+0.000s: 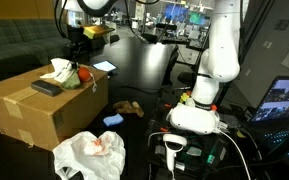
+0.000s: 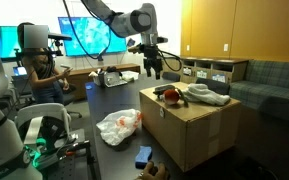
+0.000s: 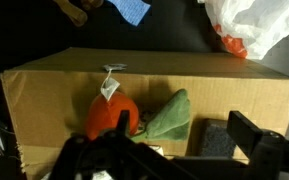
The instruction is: Put the turnip plushie on the table, then the moose on the box, then the white towel on the table, then the blue sponge on the box, then the duster on the table, lastly, the plastic on the box
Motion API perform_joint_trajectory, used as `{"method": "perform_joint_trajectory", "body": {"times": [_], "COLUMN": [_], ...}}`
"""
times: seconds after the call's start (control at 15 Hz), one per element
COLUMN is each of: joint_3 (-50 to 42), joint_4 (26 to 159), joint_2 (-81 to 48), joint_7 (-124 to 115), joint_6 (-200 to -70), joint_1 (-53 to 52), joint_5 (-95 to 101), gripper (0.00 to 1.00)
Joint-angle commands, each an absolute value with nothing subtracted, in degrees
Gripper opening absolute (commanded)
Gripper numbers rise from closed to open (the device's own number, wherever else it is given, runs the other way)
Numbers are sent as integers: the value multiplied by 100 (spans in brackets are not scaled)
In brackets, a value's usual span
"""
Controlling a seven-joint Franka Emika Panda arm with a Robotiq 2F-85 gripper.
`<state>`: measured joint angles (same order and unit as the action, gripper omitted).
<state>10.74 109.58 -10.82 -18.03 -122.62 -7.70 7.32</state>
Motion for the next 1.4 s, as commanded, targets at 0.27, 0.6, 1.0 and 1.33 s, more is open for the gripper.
{"method": "perform_joint_trajectory", "body": {"times": [0.27,0.6,1.0,1.33], "joint_3": [674,556,378,236], "joint_4": [10751,10739,10681,10518], "joint_2": [-1557,-1790,-2060,-2283], "joint_7": [-1784,-1684,-1674,-1659], "joint_6": [-12566,-12844,-13093,-13169], "joint_1": [-898,-899,-900,-904], "joint_5": [922,954,1086,1222], "gripper": [100,100,100,100]}}
